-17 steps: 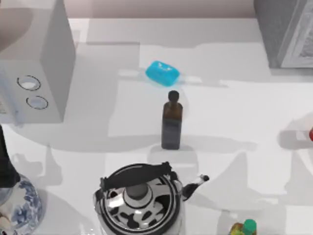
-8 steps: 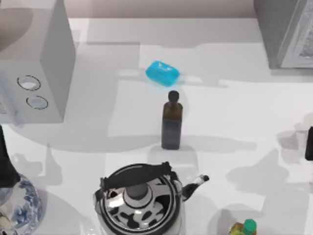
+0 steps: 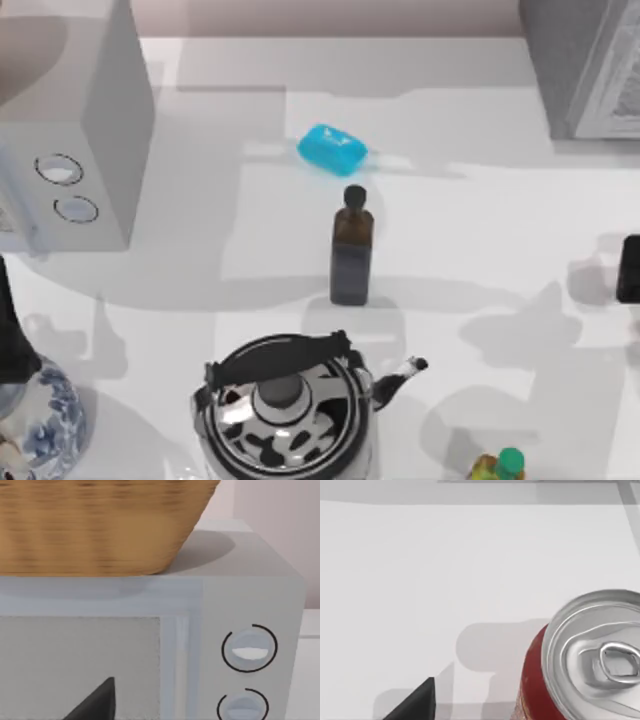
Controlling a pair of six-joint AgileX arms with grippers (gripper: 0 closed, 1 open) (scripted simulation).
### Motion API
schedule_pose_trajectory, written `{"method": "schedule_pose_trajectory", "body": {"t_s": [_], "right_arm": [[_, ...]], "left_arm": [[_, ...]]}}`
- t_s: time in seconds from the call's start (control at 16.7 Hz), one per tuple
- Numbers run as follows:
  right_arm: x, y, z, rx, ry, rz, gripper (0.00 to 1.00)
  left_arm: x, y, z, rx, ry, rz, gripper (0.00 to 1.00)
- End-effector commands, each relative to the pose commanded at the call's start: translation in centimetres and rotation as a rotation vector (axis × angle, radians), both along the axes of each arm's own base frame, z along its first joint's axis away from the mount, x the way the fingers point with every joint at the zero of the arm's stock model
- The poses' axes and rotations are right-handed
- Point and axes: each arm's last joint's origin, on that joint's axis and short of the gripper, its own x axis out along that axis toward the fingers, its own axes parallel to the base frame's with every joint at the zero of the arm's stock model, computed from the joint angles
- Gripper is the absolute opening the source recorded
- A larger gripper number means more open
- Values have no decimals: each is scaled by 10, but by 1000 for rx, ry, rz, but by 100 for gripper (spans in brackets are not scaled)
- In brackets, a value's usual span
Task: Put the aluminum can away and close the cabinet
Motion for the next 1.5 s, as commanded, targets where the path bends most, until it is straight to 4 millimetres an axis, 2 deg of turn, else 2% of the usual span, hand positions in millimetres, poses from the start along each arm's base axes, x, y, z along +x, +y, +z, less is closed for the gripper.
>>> {"method": "schedule_pose_trajectory", "body": {"t_s": [0.3, 0.48, 0.78, 1.5], "right_arm": [[29, -1, -20, 0, 4, -1, 100], [28, -1, -32, 0, 9, -1, 100], [26, -1, -34, 0, 6, -1, 100], [26, -1, -34, 0, 6, -1, 10]], "left_arm": [[0, 0, 0, 0, 0, 0, 100], [0, 0, 0, 0, 0, 0, 100], [0, 0, 0, 0, 0, 0, 100], [0, 0, 0, 0, 0, 0, 100]]}}
